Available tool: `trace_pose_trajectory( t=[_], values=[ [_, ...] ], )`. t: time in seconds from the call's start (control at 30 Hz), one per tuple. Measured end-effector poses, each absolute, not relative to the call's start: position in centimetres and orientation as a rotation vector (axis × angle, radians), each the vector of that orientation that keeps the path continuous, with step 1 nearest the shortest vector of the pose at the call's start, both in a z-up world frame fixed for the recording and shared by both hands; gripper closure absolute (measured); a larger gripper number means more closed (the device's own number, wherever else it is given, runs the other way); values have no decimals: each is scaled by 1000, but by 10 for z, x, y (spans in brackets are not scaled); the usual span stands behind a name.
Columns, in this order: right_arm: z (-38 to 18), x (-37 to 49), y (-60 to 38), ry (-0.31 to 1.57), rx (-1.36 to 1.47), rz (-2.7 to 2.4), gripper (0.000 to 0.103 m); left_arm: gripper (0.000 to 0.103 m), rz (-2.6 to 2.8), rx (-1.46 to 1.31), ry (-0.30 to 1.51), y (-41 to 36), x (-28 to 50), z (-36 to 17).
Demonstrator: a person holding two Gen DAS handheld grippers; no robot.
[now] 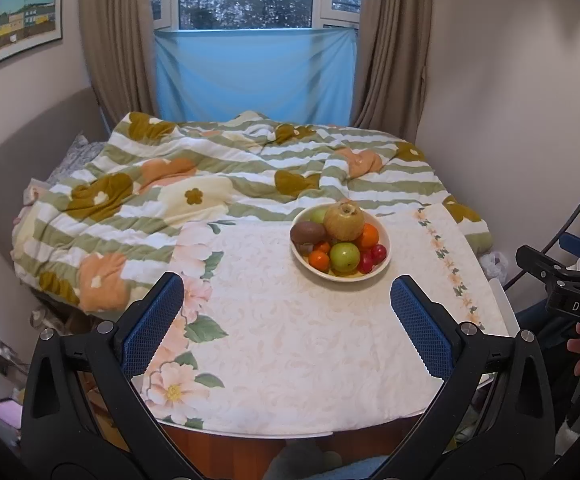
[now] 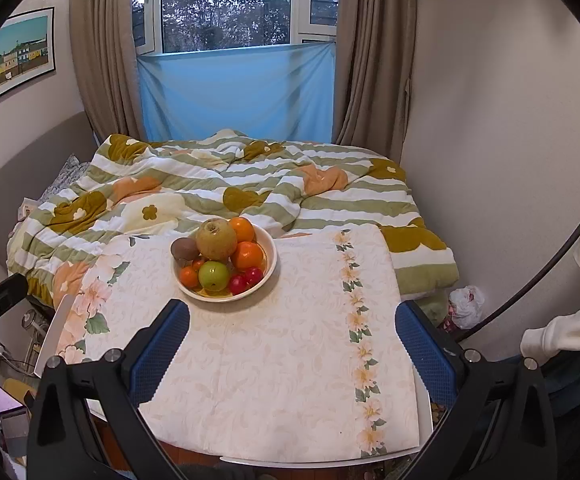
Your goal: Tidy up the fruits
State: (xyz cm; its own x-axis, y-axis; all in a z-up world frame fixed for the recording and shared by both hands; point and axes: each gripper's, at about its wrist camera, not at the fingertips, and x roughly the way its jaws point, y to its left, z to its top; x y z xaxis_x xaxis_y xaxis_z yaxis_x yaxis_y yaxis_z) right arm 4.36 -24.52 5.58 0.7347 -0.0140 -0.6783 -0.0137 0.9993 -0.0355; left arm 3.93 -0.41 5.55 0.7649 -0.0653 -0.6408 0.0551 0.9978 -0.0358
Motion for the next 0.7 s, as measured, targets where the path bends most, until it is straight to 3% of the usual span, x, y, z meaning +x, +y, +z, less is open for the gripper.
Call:
trace_pose_trajectory(
  t=[0.7],
  values=[
    [56, 46, -247, 746, -37, 0, 0, 0, -54, 5, 696, -16, 44, 55]
  ],
)
